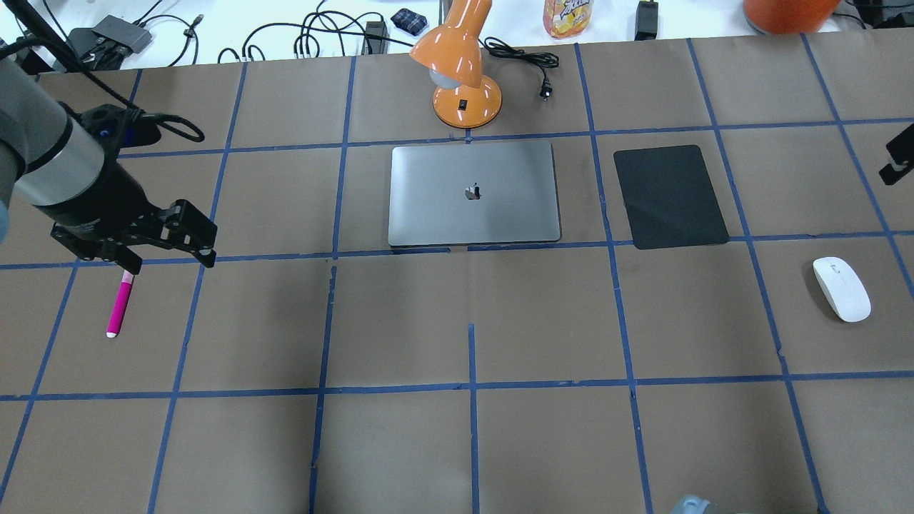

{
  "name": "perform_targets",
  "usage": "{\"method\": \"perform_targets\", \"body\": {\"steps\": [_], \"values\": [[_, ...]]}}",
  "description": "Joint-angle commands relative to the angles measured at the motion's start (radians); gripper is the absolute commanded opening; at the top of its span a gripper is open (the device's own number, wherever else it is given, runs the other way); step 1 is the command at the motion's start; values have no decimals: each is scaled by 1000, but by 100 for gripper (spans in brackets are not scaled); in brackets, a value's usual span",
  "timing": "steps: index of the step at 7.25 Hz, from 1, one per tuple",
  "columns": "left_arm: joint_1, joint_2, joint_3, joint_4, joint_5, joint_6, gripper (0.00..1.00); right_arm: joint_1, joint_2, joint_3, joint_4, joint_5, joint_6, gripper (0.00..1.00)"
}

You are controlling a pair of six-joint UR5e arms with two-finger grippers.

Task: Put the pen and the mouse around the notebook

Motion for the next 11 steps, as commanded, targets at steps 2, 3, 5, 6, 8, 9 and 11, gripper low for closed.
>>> {"method": "perform_targets", "body": {"steps": [2,3,5,6,8,9,11], "values": [[303,-89,-158,326,1,402,100,-50,100,177,-265,9,-174,100],[348,-127,-157,344,1,431,100,-50,160,240,-438,3,-240,100],[377,-223,-163,464,0,428,100,-52,214,316,-541,-1,-259,100],[381,-268,-163,511,0,429,100,-52,238,328,-548,-1,-257,100],[384,-329,-158,555,-3,428,100,-52,281,330,-602,-14,-250,100],[384,-363,-152,610,0,431,100,-53,281,330,-602,-31,-245,100],[384,-440,-150,724,-2,431,100,-53,283,339,-602,-40,-233,96]]}}
